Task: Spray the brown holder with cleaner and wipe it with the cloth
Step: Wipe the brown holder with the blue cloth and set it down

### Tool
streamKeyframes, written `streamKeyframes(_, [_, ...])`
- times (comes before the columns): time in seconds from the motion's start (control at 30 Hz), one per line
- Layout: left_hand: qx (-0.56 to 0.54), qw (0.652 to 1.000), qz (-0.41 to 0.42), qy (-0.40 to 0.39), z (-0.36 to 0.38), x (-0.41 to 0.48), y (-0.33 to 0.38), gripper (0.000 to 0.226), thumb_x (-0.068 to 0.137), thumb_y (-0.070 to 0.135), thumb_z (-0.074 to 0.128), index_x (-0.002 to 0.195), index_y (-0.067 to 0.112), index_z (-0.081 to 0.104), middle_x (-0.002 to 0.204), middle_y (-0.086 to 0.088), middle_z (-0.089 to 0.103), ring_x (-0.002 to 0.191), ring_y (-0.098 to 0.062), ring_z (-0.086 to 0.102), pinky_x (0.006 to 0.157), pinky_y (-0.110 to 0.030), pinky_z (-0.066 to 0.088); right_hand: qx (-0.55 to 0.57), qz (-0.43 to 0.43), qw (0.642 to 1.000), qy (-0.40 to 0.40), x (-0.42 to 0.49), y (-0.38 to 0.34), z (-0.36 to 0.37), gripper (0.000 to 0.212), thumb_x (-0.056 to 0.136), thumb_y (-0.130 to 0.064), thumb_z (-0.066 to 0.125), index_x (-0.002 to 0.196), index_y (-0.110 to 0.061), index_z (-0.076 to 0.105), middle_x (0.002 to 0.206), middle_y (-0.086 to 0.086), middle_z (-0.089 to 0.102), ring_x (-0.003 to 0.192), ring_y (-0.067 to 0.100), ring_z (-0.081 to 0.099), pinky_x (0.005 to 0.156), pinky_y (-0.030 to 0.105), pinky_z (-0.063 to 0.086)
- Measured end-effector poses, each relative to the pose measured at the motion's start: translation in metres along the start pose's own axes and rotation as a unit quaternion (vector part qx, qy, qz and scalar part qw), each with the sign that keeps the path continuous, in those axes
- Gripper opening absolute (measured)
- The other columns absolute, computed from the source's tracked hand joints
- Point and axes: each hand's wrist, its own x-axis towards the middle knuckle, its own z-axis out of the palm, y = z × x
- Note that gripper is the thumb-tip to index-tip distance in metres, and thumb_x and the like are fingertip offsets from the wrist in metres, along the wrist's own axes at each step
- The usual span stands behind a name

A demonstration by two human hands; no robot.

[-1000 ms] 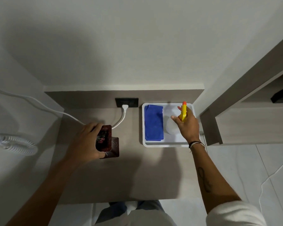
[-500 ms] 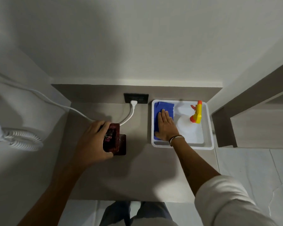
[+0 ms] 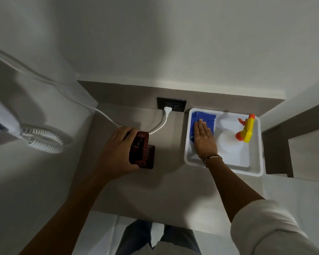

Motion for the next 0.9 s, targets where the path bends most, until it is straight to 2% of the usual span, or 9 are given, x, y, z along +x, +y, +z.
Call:
streamKeyframes(0.07, [-0.013, 1.0, 0.007, -0.002, 0.0, 0.0, -0.003, 0.104, 0.06, 0.04, 0.09, 0.152, 0.016, 0.047, 0.15, -0.005, 0.047, 0.142, -0.026, 0.042, 0.12, -0.038, 0.035, 0.004, 0.005, 1.0, 0.026, 0.003, -0.001, -0.001, 0.079, 0.111, -0.016, 0.05, 0.169, -0.007, -0.003, 0.179, 0.017, -0.004, 0.166, 0.035, 0.001, 0.136, 0.046, 0.01])
streamKeyframes(0.13, [-0.024, 1.0, 0.011, -0.001, 0.001, -0.001, -0.01, 0.106, 0.058, 0.041, 0.089, 0.152, 0.017, 0.046, 0.151, -0.003, 0.046, 0.141, -0.024, 0.042, 0.117, -0.038, 0.04, 0.049, 0.022, 0.997, 0.055, 0.005, 0.0, -0.009, 0.071, 0.109, -0.012, 0.054, 0.167, -0.005, 0.016, 0.175, 0.021, 0.02, 0.162, 0.038, 0.023, 0.134, 0.045, 0.022])
streamKeyframes(0.23, [-0.047, 0.999, -0.003, 0.012, 0.0, -0.006, -0.028, 0.111, 0.051, 0.048, 0.083, 0.153, 0.027, 0.044, 0.151, 0.004, 0.042, 0.137, -0.018, 0.044, 0.106, -0.032, 0.043, 0.2, 0.077, 0.966, 0.148, -0.004, -0.005, -0.033, 0.045, 0.105, -0.006, 0.057, 0.15, -0.004, 0.05, 0.144, 0.024, 0.062, 0.13, 0.042, 0.062, 0.115, 0.048, 0.05])
streamKeyframes(0.4, [-0.192, 0.98, 0.028, 0.045, 0.003, -0.018, -0.062, 0.104, 0.048, 0.037, 0.08, 0.147, 0.029, 0.051, 0.14, 0.014, 0.043, 0.12, 0.001, 0.051, 0.1, -0.004, 0.039, 0.416, 0.211, 0.834, 0.295, -0.078, -0.036, -0.063, 0.042, 0.099, 0.003, 0.059, 0.139, -0.009, 0.065, 0.128, 0.013, 0.075, 0.112, 0.03, 0.071, 0.097, 0.025, 0.051])
streamKeyframes(0.53, [-0.258, 0.964, 0.038, 0.056, 0.015, -0.024, -0.079, 0.104, 0.05, 0.023, 0.087, 0.148, 0.024, 0.054, 0.143, 0.007, 0.049, 0.127, -0.006, 0.054, 0.102, -0.002, 0.039, 0.54, 0.251, 0.725, 0.345, -0.153, -0.086, -0.056, 0.05, 0.095, 0.008, 0.048, 0.137, -0.007, 0.068, 0.121, 0.006, 0.076, 0.108, 0.011, 0.069, 0.097, 0.017, 0.055])
streamKeyframes(0.63, [-0.282, 0.956, 0.067, 0.05, 0.02, -0.024, -0.091, 0.102, 0.051, 0.022, 0.088, 0.147, 0.03, 0.053, 0.144, 0.006, 0.049, 0.134, -0.013, 0.054, 0.103, -0.005, 0.041, 0.626, 0.303, 0.638, 0.332, -0.188, -0.123, -0.035, 0.046, 0.095, 0.009, 0.045, 0.13, -0.004, 0.07, 0.104, 0.006, 0.076, 0.085, 0.001, 0.07, 0.084, 0.033, 0.061])
streamKeyframes(0.7, [-0.279, 0.956, 0.082, 0.048, 0.022, -0.026, -0.096, 0.104, 0.052, 0.026, 0.087, 0.149, 0.035, 0.051, 0.144, 0.011, 0.048, 0.136, -0.015, 0.052, 0.108, -0.01, 0.042, 0.664, 0.322, 0.597, 0.314, -0.2, -0.147, -0.026, 0.046, 0.097, 0.009, 0.043, 0.131, -0.006, 0.069, 0.098, 0.003, 0.075, 0.076, 0.0, 0.068, 0.078, 0.033, 0.058])
streamKeyframes(0.8, [-0.287, 0.954, 0.081, 0.04, 0.028, -0.03, -0.1, 0.106, 0.051, 0.029, 0.086, 0.149, 0.041, 0.048, 0.144, 0.014, 0.048, 0.138, -0.018, 0.052, 0.114, -0.031, 0.049, 0.654, 0.309, 0.618, 0.309, -0.204, -0.181, -0.025, 0.049, 0.098, 0.01, 0.044, 0.136, -0.009, 0.068, 0.104, 0.006, 0.077, 0.087, 0.008, 0.072, 0.083, 0.037, 0.059])
streamKeyframes(0.9, [-0.287, 0.954, 0.077, 0.046, 0.036, -0.03, -0.104, 0.105, 0.051, 0.032, 0.085, 0.15, 0.036, 0.05, 0.144, 0.012, 0.049, 0.137, -0.021, 0.053, 0.113, -0.043, 0.052, 0.616, 0.216, 0.692, 0.307, -0.188, -0.216, -0.038, 0.047, 0.096, 0.0, 0.05, 0.14, -0.004, 0.064, 0.133, 0.015, 0.073, 0.119, 0.025, 0.07, 0.109, 0.047, 0.054])
